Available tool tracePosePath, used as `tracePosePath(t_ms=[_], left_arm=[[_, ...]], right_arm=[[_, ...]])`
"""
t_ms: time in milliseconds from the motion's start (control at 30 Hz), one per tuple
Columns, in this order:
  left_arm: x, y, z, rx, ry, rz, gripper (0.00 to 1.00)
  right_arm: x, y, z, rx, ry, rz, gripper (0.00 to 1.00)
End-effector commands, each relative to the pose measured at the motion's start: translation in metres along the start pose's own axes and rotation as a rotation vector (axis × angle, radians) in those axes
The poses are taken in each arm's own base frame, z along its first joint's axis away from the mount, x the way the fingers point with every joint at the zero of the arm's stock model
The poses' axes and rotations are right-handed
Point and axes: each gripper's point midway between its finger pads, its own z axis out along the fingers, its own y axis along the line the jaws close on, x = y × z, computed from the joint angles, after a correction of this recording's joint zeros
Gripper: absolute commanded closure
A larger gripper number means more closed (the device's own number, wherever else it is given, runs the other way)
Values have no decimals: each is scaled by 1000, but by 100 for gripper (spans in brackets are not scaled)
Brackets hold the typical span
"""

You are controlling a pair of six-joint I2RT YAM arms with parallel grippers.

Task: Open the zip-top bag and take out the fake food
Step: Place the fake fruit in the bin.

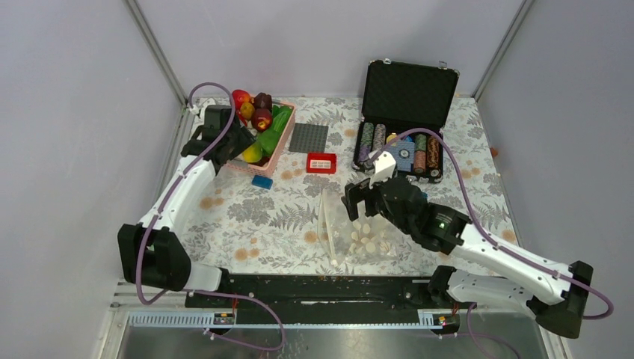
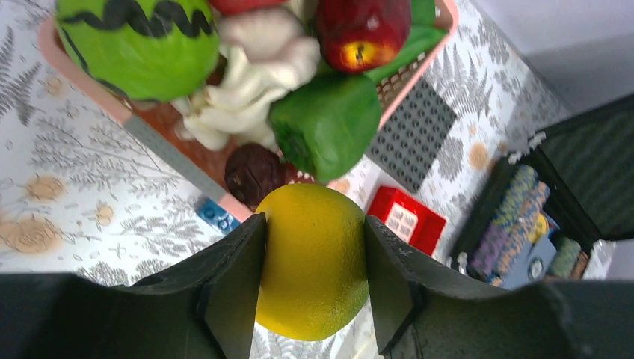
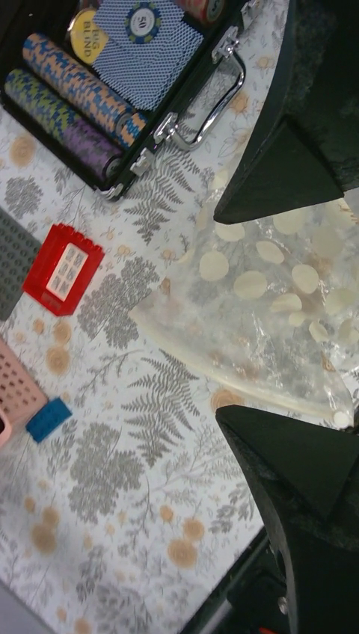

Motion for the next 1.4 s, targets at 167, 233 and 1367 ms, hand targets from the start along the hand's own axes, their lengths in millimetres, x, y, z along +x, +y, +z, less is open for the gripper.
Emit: tracePosePath(t_ms=[167, 233, 1367], left_arm=[[-80, -22, 14, 10, -330, 2, 62], [-86, -22, 21, 4, -359, 7, 62], [-51, 16, 71, -100, -317, 80, 62]], right_arm=[[8, -25, 35, 37, 77, 52, 0], [9, -29, 39, 39, 81, 87, 0], [27, -30, 58, 1, 122, 153, 0]])
